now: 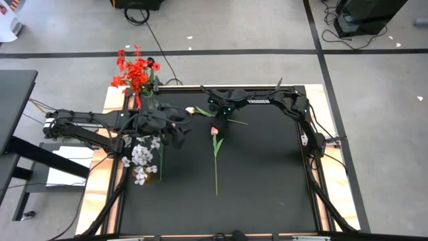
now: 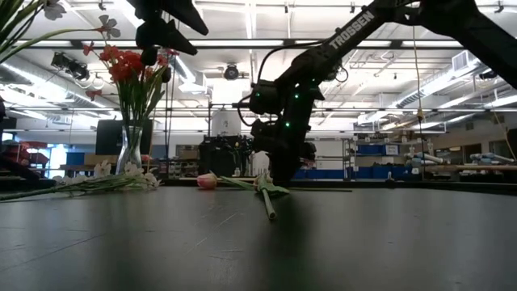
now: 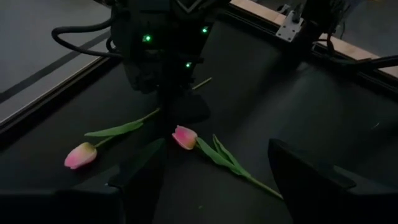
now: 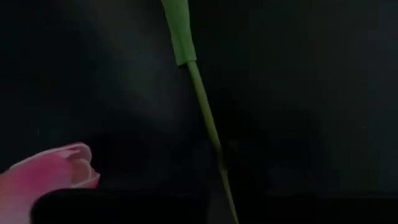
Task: Sort flowers into vase by color
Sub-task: Put the pink flower into the yellow vase
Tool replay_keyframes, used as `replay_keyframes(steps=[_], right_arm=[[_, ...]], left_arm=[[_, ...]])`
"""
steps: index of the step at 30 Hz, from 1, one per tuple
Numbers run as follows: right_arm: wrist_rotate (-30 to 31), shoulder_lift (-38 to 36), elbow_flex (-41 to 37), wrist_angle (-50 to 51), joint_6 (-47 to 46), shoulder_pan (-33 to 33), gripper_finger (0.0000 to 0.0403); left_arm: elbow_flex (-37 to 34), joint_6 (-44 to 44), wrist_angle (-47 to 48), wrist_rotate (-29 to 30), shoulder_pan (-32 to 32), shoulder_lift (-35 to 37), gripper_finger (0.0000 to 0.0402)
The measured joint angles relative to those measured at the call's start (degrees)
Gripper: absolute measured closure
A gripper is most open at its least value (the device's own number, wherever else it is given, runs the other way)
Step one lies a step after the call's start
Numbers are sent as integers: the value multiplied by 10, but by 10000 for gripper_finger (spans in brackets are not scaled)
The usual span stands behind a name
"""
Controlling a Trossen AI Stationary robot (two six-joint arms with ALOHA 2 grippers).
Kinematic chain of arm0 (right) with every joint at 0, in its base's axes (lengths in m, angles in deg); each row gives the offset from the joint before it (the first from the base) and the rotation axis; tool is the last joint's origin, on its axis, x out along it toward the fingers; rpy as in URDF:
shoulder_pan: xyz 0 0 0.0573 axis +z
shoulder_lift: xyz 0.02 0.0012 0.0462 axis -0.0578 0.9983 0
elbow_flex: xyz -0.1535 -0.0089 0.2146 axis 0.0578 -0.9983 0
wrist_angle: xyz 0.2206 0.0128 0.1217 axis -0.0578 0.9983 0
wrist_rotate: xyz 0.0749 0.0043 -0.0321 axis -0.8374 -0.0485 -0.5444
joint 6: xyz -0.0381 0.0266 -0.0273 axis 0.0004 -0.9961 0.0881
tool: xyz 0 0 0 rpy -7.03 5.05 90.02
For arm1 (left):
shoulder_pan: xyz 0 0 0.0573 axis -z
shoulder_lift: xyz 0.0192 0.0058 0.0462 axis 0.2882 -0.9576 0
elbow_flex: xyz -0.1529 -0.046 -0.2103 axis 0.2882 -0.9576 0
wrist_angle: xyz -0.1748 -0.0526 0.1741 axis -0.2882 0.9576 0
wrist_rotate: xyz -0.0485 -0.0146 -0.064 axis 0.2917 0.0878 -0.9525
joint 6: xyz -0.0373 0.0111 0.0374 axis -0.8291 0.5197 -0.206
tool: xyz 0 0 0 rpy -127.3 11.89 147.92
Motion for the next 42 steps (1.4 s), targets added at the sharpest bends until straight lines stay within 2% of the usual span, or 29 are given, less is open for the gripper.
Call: replay_keyframes(steps=[4,12,24,28,33,42], right_arm=[[-5,1,-5,3,2,-1,393],[-65,-27,-11,22,-71,-15,398],[-87,-219,-9,-43,-143,-11,401],[-91,-276,-9,-104,-151,6,402],[-90,-327,-8,-202,-142,41,402],[-44,-335,-8,-307,-94,118,402]], left_arm=[[0,8,4,0,0,0,116],[-1,9,3,0,0,5,116],[-1,-23,-3,0,-15,22,116],[-1,-9,-46,0,-22,27,116],[-1,55,-143,0,-33,37,116],[0,157,-316,0,-58,55,116]])
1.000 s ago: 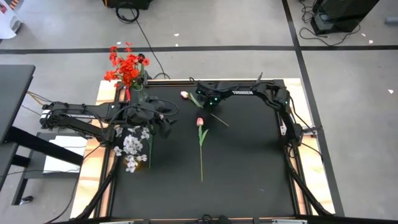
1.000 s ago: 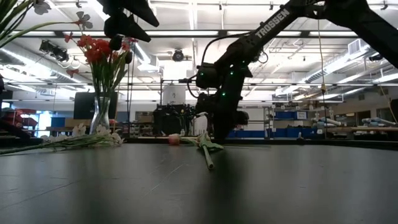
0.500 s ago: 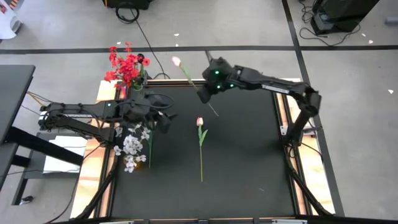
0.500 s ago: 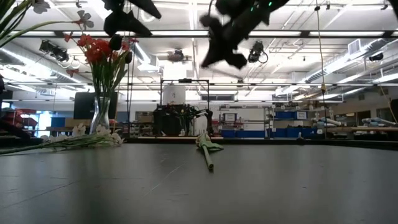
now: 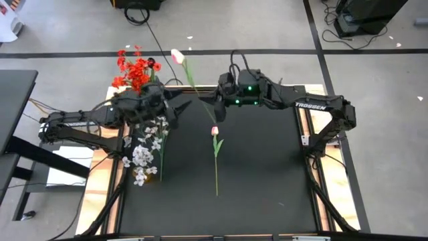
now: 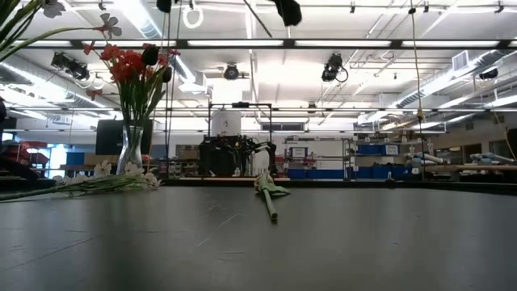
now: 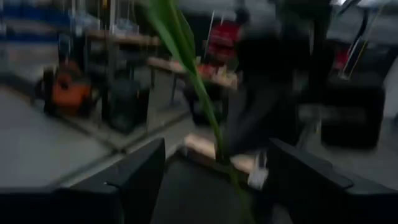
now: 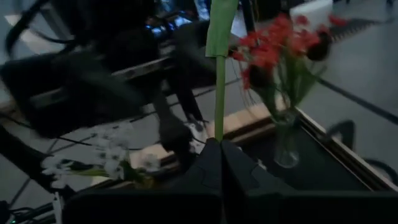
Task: Sort flowers into vase by color
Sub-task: Put the pink flower into the yellow vase
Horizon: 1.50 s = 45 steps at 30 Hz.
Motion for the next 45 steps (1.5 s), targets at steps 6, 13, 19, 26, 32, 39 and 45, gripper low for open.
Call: replay_keyframes(steps=[6,13,19,26,32,39,45], right_arm=[[57,2,0,-23,51,42,403],[77,1,0,-53,70,67,403],[77,1,0,-61,80,75,403],[71,1,0,-71,100,87,403],[63,1,0,-65,109,95,403],[59,1,0,-58,106,96,403],[62,1,0,-59,90,96,375]], left_arm=[[0,48,-64,-2,0,6,126],[0,46,-92,-66,0,6,184],[0,35,-110,-99,0,3,236],[-1,24,-121,-108,0,-3,270],[0,16,-126,-120,0,-14,276],[0,10,-145,-142,0,-29,291],[0,33,-142,-153,0,-28,387]])
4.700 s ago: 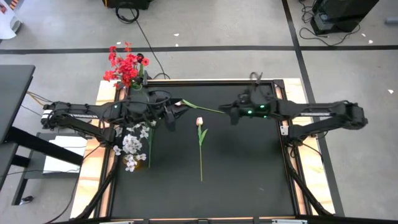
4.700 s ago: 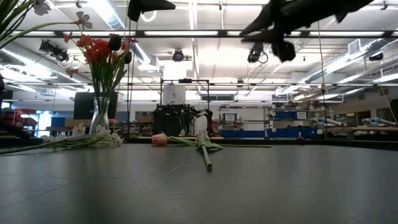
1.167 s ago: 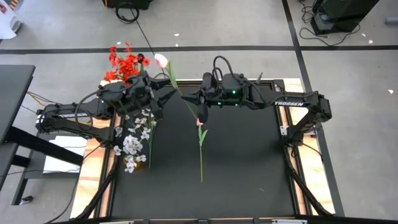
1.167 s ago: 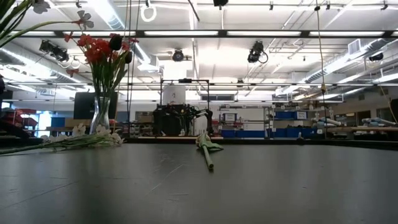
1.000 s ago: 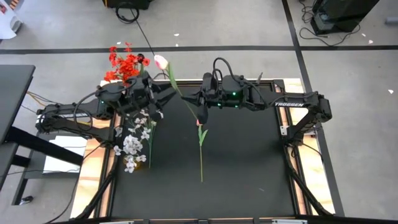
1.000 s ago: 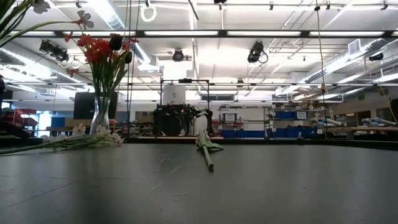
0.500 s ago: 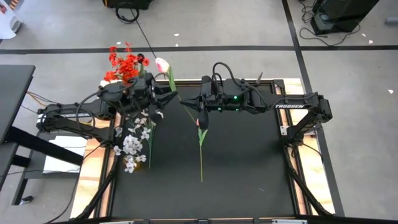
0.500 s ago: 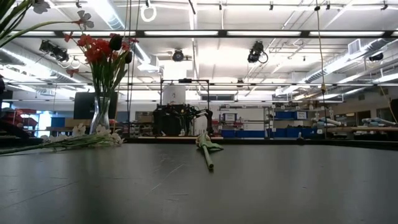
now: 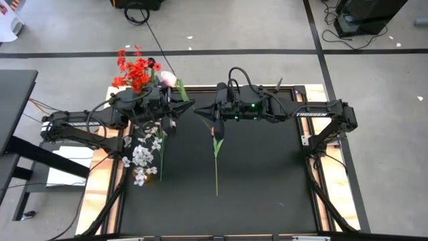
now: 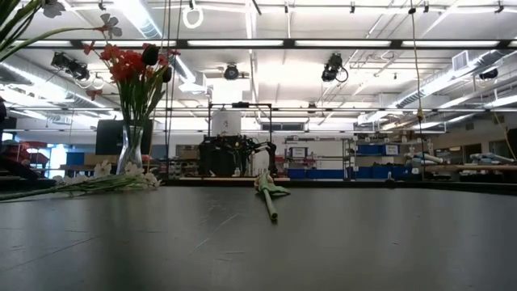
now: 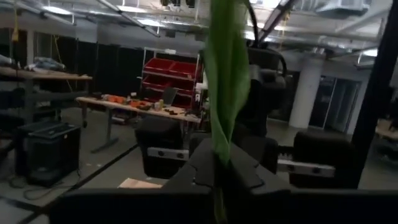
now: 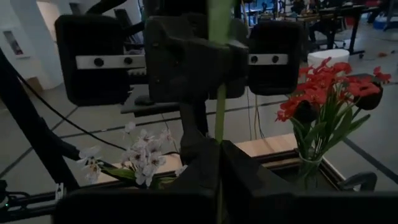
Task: Sort flowers into vase by color
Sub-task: Put the pink flower into the yellow vase
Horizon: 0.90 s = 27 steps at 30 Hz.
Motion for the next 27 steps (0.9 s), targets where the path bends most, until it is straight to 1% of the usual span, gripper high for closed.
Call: replay_keyframes(steps=[5,7,9,13,19,25,27], right_arm=[[11,-4,0,5,-13,5,315],[21,-15,0,18,-32,5,300],[32,-32,0,42,-41,5,294],[57,-80,1,124,-38,6,301],[43,-165,1,221,-26,6,330],[65,-253,-11,267,-8,6,337],[75,-284,-20,277,-5,6,336]], left_arm=[[0,31,26,-1,0,10,394],[0,34,50,1,-3,16,395],[0,34,93,2,-7,27,396],[0,33,166,2,-14,50,396],[0,34,229,2,-19,81,396],[0,34,275,18,-20,101,396],[0,34,274,25,-21,101,396]])
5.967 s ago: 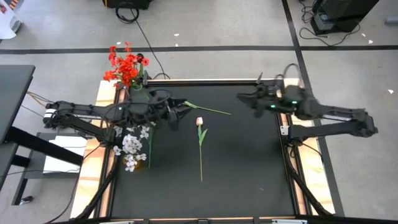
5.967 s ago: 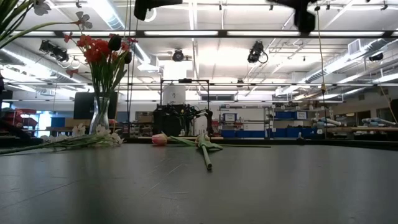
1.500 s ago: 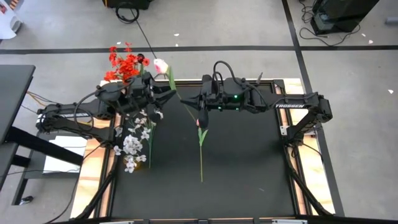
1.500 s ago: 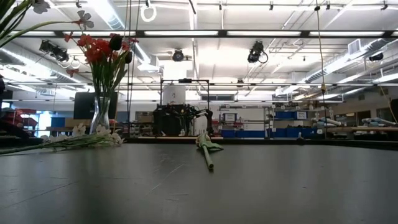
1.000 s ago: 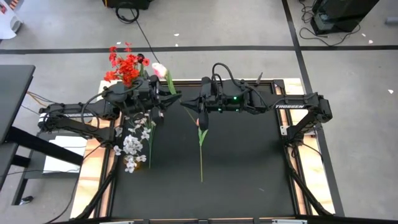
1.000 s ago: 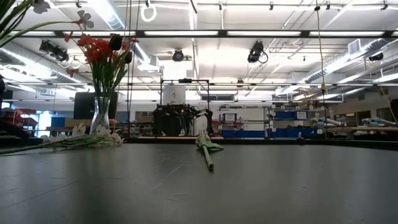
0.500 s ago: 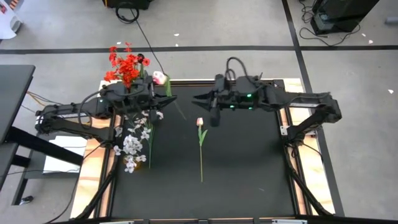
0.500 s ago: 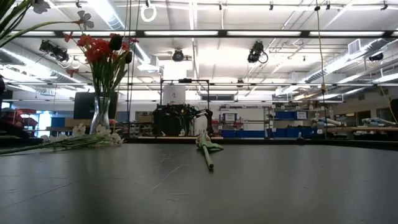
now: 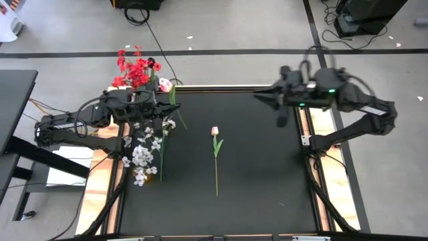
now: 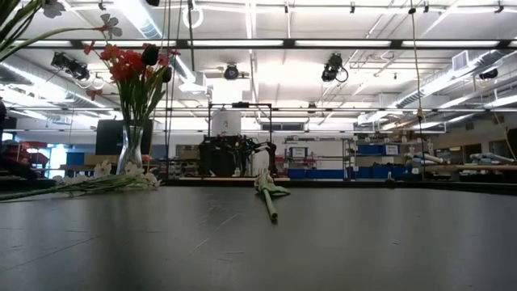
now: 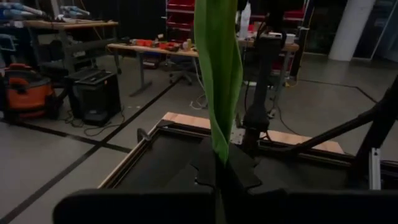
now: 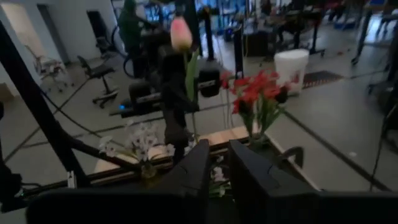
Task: Sort flowers into vase by color
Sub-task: Put the pink flower into the yellow vase
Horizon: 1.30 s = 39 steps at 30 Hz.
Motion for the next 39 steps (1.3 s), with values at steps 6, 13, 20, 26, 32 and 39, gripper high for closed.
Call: replay_keyframes(steps=[6,13,20,26,32,39], right_arm=[[26,-94,-70,23,-10,1,338],[28,-204,-225,-40,-56,1,338],[28,-249,-290,-91,-56,0,337],[28,-250,-293,-94,-56,0,337],[28,-249,-293,-94,-56,0,336],[27,-249,-293,-94,-56,0,336]], left_arm=[[0,-8,0,6,-2,-2,396],[0,-12,5,17,-2,-2,397],[0,-12,52,18,-1,6,397],[0,-13,80,52,0,45,397],[54,13,210,52,0,108,397],[155,23,385,-22,0,146,397]])
